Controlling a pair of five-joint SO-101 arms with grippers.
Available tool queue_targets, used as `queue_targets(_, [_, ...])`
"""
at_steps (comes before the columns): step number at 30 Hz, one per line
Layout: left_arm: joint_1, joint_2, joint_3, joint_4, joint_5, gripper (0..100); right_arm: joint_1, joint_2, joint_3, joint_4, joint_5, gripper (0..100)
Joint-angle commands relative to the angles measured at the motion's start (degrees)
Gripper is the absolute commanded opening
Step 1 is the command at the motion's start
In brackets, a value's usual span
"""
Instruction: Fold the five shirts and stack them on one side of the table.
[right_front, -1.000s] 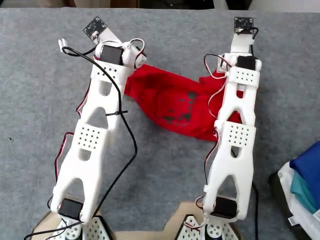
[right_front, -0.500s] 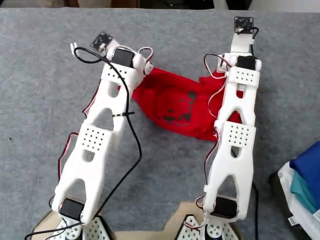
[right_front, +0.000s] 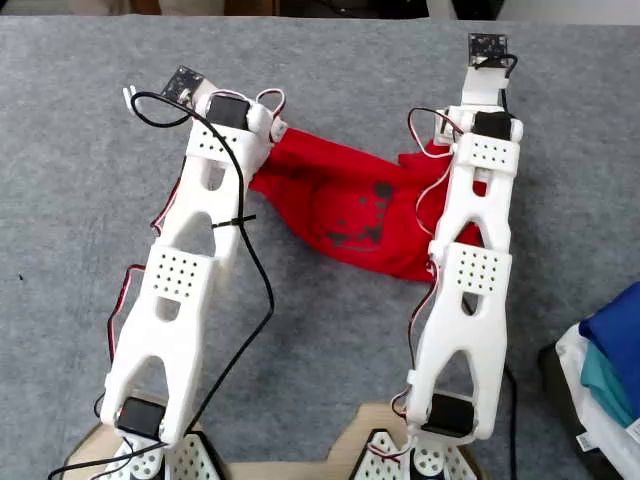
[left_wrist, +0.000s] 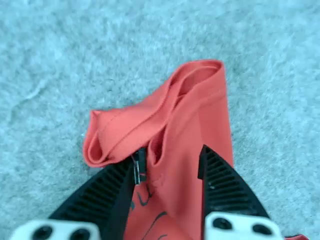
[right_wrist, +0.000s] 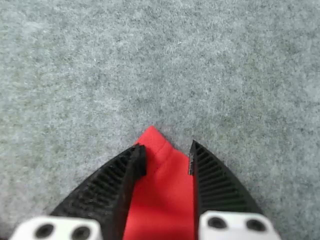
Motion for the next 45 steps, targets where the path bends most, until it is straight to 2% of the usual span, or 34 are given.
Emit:
queue_targets(1, [-0.26,-3.91,-2.99,-0.88,0.18,18,0.40,-0.57,-2.24,-1.23,0.26,16.0])
queue_targets(9, [-0.26,-0.13,-0.88,-9.05,0.18,18,0.40,-0.57,-2.24,-1.23,0.26,16.0])
queue_targets(13, [-0.53,1.71,-1.23,-11.25,-0.35,12,0.40,-0.57,-2.24,-1.23,0.26,16.0])
queue_targets(20, [-0.35,1.80,-1.23,-12.13,-7.65,2,0.40,-0.57,-2.24,-1.23,0.26,16.0])
queue_targets(24, [-0.97,1.80,-1.67,-12.04,-8.26,2,0.40,-0.57,-2.24,-1.23,0.26,16.0])
queue_targets(32, [-1.05,1.80,-12.31,-11.78,-10.11,2,0.48,-0.57,-2.42,-1.23,0.00,16.0])
queue_targets(34, [-0.79,1.36,-13.98,-12.75,-12.75,2,0.57,-0.57,-2.59,-1.14,0.00,16.0])
queue_targets(41, [-1.67,-9.10,-13.45,-14.59,-15.21,2,1.54,-1.10,-2.86,-0.88,-0.18,16.2])
queue_targets(45, [-1.85,-13.05,-13.45,-14.51,-15.21,2,1.54,-2.07,-8.75,1.67,-2.64,16.2])
